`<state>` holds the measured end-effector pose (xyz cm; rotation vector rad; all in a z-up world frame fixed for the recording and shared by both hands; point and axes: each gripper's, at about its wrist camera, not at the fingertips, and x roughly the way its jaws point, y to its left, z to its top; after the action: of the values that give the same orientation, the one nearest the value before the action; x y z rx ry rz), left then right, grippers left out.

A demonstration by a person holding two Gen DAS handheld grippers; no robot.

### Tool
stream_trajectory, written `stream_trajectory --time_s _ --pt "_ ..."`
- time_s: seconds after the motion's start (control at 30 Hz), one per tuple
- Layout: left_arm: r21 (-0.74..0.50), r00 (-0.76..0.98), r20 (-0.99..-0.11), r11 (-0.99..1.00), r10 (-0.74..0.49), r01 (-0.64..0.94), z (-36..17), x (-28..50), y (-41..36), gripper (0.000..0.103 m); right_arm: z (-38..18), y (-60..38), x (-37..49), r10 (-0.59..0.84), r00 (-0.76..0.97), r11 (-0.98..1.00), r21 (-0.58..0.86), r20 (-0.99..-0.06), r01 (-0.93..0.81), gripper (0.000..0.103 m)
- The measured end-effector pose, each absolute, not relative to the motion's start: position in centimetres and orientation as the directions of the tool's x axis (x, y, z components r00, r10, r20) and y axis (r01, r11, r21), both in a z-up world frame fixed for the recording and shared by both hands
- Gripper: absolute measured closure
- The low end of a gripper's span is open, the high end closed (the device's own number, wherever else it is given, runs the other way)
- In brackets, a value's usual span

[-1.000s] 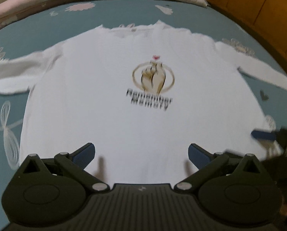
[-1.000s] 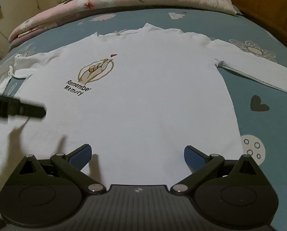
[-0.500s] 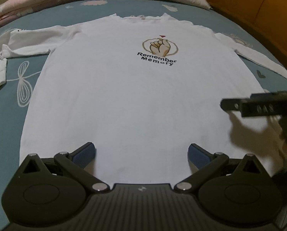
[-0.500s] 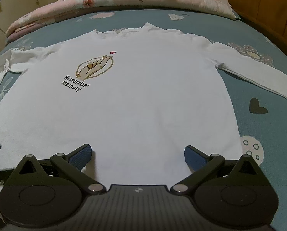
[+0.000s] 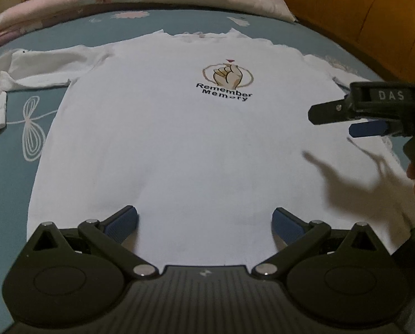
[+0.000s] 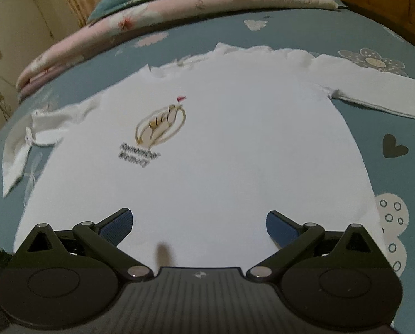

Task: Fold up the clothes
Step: 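Move the open left gripper toward the sleeve beside it, then grasp the sleeve cuff with the left gripper and lift it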

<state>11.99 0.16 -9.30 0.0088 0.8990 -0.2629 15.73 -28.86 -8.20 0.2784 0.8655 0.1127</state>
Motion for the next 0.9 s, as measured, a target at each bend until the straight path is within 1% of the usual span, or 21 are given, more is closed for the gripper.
stream_trajectory --time_s 0.07,0.2,0.3,0.4,0.47,0.53,0.6,0.63,0.7,0.8,0.9 --pt "-0.093 0.575 -0.785 0.962 -0.230 0.258 -9.2 12.2 0.2 0.001 -8.0 -28.8 15.8 0.220 0.649 0.953 0.302 -0.728 0.015 0.000" --pt "-0.153 0.531 -0.802 0.953 -0.275 0.263 -8.5 13.0 1.1 0.001 -7.7 -28.6 16.3 0.237 0.658 0.946 0.324 -0.714 0.011 0.000" --pt "-0.142 0.551 -0.800 0.966 -0.240 0.215 -6.9 13.9 2.5 0.003 -7.4 -28.4 16.5 0.254 0.665 0.939 0.344 -0.702 0.004 0.000" --pt "-0.142 0.593 -0.776 0.975 -0.215 0.168 -4.6 15.0 4.7 0.005 -7.2 -28.2 16.5 0.273 0.666 0.935 0.355 -0.694 -0.012 0.000" --pt "-0.135 0.618 -0.763 0.982 -0.189 0.133 -2.8 15.9 6.5 0.013 -7.3 -28.2 16.4 0.270 0.666 0.936 0.350 -0.695 -0.015 0.000" --pt "-0.100 0.631 -0.763 0.990 -0.138 0.096 -1.1 17.0 8.2 0.033 -7.3 -28.4 16.5 0.272 0.667 0.933 0.360 -0.694 -0.007 0.000" --pt "-0.064 0.639 -0.764 0.996 -0.084 0.054 0.6 18.0 9.9 0.044 -7.2 -28.4 16.6 0.286 0.665 0.927 0.374 -0.690 -0.011 0.000" --pt "-0.054 0.641 -0.765 0.998 -0.063 0.033 1.5 18.4 10.8 0.048 -7.2 -28.4 16.6 0.294 0.664 0.924 0.382 -0.687 -0.013 0.000" --pt "-0.042 0.644 -0.764 0.999 -0.034 0.003 3.3 19.4 12.4 0.052 -7.1 -28.4 16.7 0.309 0.662 0.918 0.397 -0.683 -0.019 0.000" --pt "-0.032 0.655 -0.756 0.999 -0.014 -0.015 5.7 21.0 14.5 0.052 -6.4 -28.0 16.5 0.306 0.678 0.928 0.370 -0.668 -0.054 0.000" --pt "-0.045 0.661 -0.750 0.999 -0.025 -0.013 7.5 22.3 16.4 0.052 -6.3 -28.1 16.6 0.274 0.705 0.939 0.340 -0.654 -0.050 0.000"
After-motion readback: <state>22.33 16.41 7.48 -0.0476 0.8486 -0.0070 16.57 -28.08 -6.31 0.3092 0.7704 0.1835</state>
